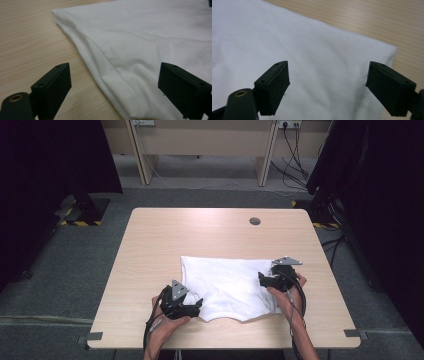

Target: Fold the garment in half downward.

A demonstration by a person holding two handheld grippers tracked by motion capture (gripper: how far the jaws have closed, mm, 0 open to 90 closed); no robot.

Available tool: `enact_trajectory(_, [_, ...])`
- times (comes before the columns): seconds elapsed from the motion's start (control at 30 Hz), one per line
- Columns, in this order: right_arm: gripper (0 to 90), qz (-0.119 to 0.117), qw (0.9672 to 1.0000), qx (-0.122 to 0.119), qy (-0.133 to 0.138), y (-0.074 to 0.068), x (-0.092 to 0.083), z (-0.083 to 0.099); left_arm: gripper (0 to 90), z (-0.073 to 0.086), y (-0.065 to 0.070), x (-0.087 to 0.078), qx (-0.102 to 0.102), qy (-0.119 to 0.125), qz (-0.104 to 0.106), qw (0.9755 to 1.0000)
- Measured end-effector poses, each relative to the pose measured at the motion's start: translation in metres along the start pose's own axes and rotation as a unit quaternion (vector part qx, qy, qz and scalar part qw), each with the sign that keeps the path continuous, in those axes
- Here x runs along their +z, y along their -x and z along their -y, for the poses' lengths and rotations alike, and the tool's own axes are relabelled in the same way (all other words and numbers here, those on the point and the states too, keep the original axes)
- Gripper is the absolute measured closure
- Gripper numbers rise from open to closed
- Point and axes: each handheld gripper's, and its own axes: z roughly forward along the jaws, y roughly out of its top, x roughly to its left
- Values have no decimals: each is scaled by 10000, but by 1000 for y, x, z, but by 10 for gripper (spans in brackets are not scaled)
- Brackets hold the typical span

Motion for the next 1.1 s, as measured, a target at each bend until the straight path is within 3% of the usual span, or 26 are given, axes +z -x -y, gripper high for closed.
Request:
enact_trajectory(0.1, [113, -352, 9994, -9, -61, -12, -1, 0, 44, 4, -8, -2, -131, -45, -126, 9998])
enact_trajectory(0.2, [74, -469, 9985, -175, -201, -19, 0, 2, 34, 8, -16, -4, -216, -91, -228, 9995])
enact_trajectory(0.47, [70, -204, 9963, -360, -748, -22, 7, 20, 40, 16, -28, -8, -308, -167, -331, 9988])
enact_trajectory(0.53, [72, -211, 9969, -380, -659, -20, 6, 24, 40, 18, -29, -8, -309, -216, -342, 9987])
enact_trajectory(1.1, [76, -175, 9965, -373, -733, -8, -22, 47, 43, 20, -28, -11, -280, -221, -315, 9989])
